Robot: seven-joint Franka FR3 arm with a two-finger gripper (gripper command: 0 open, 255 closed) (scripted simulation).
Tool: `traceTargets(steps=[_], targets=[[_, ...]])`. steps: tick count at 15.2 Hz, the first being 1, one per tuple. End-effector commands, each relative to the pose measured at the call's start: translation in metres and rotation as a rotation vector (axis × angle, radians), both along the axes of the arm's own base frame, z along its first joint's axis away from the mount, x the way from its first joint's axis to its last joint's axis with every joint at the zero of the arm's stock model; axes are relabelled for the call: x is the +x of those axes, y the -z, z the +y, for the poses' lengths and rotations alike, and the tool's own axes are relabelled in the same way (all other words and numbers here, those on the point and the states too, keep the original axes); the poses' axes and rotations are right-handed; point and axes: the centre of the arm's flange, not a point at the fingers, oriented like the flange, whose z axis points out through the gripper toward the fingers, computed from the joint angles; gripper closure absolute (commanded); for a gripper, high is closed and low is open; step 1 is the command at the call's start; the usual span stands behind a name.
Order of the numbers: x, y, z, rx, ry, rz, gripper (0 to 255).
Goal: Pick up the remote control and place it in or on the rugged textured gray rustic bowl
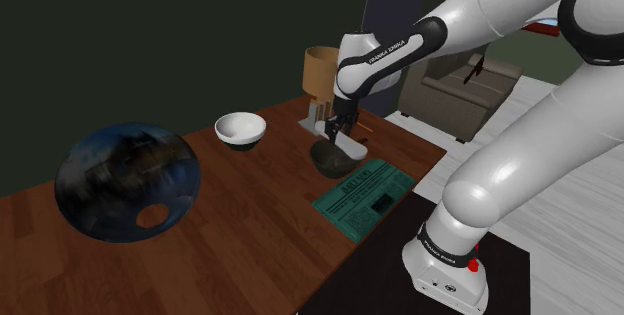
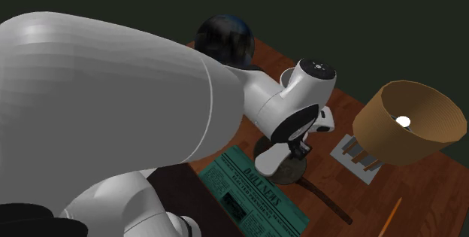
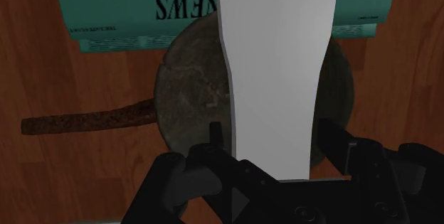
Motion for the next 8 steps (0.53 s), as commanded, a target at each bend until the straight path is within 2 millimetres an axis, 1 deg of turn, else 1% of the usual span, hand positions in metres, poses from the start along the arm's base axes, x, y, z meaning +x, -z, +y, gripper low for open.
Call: traceTargets(steps=[1, 8], targets=[[-0.001, 0.010, 0.000, 0.000, 0.000, -0.001, 255], [-0.001, 0.047, 0.000, 0.000, 0.000, -0.001, 255]])
